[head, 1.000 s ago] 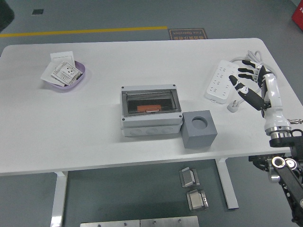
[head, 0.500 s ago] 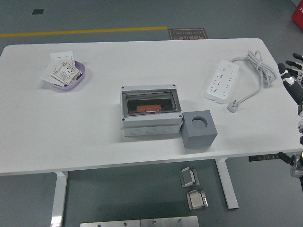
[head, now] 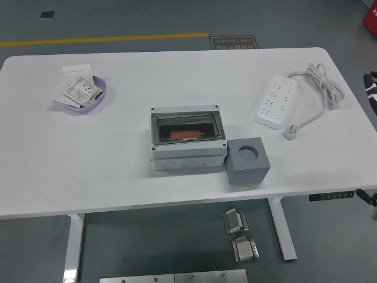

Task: Pick up the cylinder from the cube,place it in the box,flap close box

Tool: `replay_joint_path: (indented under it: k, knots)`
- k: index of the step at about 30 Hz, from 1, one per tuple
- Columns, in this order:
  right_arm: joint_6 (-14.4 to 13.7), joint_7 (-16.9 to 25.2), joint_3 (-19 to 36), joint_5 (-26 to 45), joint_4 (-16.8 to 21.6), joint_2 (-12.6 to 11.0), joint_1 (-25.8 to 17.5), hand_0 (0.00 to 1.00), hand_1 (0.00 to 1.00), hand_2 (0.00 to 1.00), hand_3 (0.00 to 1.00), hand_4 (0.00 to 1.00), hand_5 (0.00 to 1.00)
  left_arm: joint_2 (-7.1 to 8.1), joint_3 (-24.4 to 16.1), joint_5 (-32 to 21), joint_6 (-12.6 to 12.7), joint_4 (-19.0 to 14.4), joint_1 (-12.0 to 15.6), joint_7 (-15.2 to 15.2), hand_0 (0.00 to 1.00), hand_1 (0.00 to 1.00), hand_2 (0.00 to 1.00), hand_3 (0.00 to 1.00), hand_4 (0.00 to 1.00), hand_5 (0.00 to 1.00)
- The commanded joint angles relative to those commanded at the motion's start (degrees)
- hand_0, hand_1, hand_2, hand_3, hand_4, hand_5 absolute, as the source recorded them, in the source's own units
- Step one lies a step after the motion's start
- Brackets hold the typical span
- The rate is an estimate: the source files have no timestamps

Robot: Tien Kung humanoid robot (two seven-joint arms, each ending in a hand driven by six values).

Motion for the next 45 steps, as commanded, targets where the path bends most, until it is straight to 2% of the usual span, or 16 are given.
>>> replay_joint_path:
  k: [27, 45]
  knots:
    - [-0.5, -1.2, 1.6, -4.1, -0.1, -0.8, 0.0, 0.7, 0.611, 0.665, 0.723, 0.902, 0.467, 0.38, -0.4, 0.8, -0.2, 0.0, -0.1, 0.1, 0.658, 0.68, 0.613, 0.684, 0.699, 0.326]
    - [0.4, 1.0, -1.5, 2.1, -0.6, -0.2, 0.5, 0.702, 0.616, 0.674, 0.724, 0.901, 0.458, -0.19, -0.2, 0.0, -0.1, 0.0, 0.5, 0.1, 0.658, 0.68, 0.613, 0.684, 0.698, 0.324]
